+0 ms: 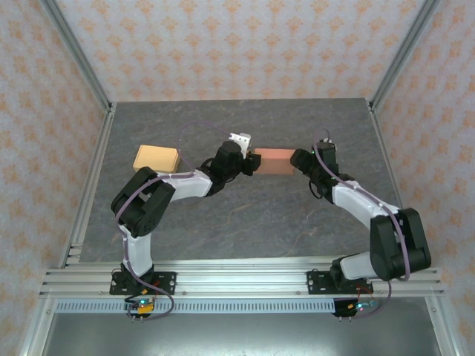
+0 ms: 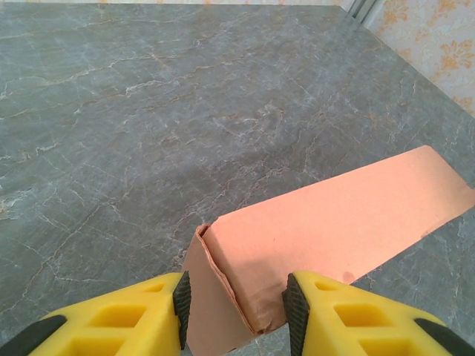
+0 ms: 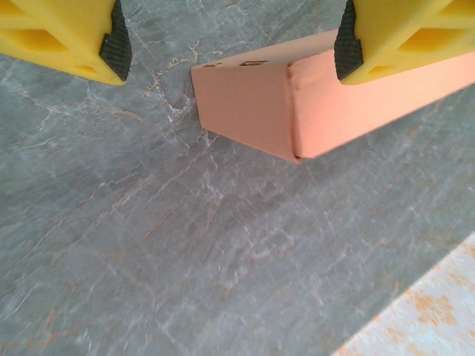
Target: Fold the paper box
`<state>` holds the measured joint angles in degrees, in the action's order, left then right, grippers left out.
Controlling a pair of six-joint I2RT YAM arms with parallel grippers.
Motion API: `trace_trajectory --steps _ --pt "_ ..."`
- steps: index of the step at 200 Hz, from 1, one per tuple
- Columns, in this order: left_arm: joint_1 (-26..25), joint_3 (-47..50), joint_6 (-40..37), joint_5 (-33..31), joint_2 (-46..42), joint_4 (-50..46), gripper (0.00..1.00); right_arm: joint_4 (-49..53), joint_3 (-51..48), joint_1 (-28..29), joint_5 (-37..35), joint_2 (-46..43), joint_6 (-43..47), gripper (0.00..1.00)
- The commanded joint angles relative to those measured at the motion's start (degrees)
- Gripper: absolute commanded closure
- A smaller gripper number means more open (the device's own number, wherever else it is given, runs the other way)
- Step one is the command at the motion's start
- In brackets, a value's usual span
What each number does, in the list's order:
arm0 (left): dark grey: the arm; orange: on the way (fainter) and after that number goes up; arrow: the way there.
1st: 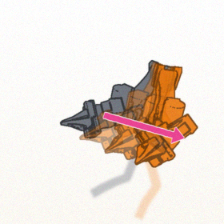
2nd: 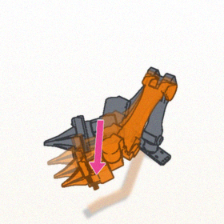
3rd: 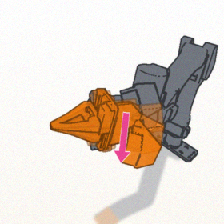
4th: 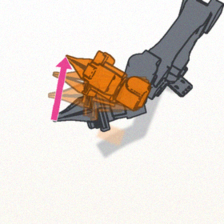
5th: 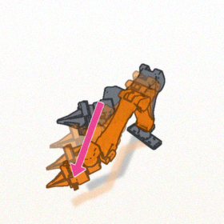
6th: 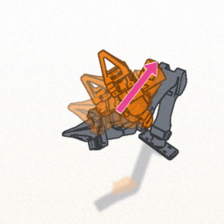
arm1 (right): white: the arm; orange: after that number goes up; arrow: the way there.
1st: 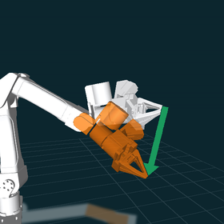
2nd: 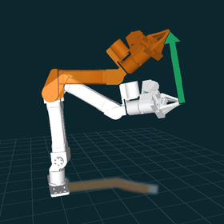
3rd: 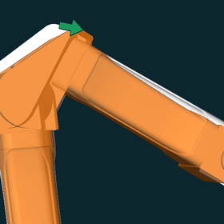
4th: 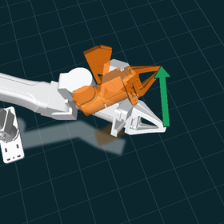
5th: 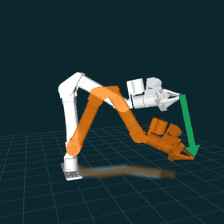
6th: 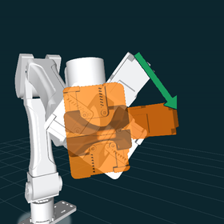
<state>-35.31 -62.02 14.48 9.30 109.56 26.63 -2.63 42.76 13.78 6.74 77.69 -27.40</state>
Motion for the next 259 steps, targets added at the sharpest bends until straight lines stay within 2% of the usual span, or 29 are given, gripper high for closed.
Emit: trace_trajectory --steps 1,28,40,59,97,120,132,135,141,147,150,165,190,205,224,237,259 --pt "-0.04 4.25 -3.31 -3.52 1.57 -7.13 0.59 4.8 5.13 -0.59 -3.35 -5.65 -1.39 0.24" --pt "-1.52 8.12 -7.2 -3.86 0.22 -3.98 0.58 2.75 5.17 -0.77 -5.32 -10.34 -3.4 0.21" --pt "-2.57 11.0 -7.82 -4.35 -3.04 -2.31 0.56 2.09 5.04 -0.9 -7.36 -12.44 -3.86 0.2" --pt "-4.24 16.44 -7.16 -4.45 -7.8 -0.13 0.54 6.04 5.94 -1.89 -10.15 -14.08 -6.53 0.17" --pt "-7.67 22.22 -3.94 -5.34 -19.19 -0.65 0.47 10.43 3.46 -3.85 -4.81 -14.15 -6.82 0.15" --pt "-7.59 21.34 -5.46 -11.3 -26.65 -6.52 0.43 9.92 0.33 -3.85 -3.48 -14.35 -1.98 0.15" --pt "-7.14 20.01 -7.59 -17.54 -30.04 -10.49 0.32 7.34 -1.48 -3.85 -3.92 -15.61 2.19 0.13" --pt "-6.66 19.77 -8.13 -18.27 -30.94 -11.21 0.29 6.55 -1.84 -3.85 -4.12 -16.13 3.91 0.11" --pt "-5.14 19.24 -8.82 -18.02 -32.56 -12.68 0.23 5.17 -2.51 -3.85 -4.82 -17.29 6.89 0.0" --pt "-3.15 18.69 -9.22 -16.58 -34.38 -14.26 0.03 4.07 -3.2 -3.85 -6.47 -18.59 9.37 0.01" --pt "-2.13 18.5 -9.41 -15.89 -35.24 -15.12 0.01 3.69 -3.54 -3.85 -7.59 -19.26 10.33 0.01" --pt "2.57 18.47 -11.22 -16.17 -39.68 -18.73 0.0 0.14 -5.61 -3.85 -12.27 -22.12 18.12 0.01" --pt "9.15 22.63 -12.85 -25.81 -46.83 -21.42 0.0 -13.18 -12.79 -3.89 -11.43 -26.43 34.21 0.01" --pt "13.59 27.5 -14.44 -25.92 -50.23 -19.52 0.0 -19.96 -17.9 -3.92 -16.91 -27.0 36.75 0.01" --pt "17.52 32.4 -14.02 -31.92 -52.77 -19.77 0.0 -21.63 -21.14 -4.02 -22.22 -24.6 35.99 0.01" --pt "21.69 36.62 -15.13 -27.22 -53.54 -17.03 0.0 -24.36 -23.73 -4.15 -25.63 -21.69 31.83 0.01" --pt "26.85 42.15 -12.48 -20.93 -53.21 -9.9 0.0 -32.02 -26.57 -5.08 -19.18 -15.44 32.64 0.01"
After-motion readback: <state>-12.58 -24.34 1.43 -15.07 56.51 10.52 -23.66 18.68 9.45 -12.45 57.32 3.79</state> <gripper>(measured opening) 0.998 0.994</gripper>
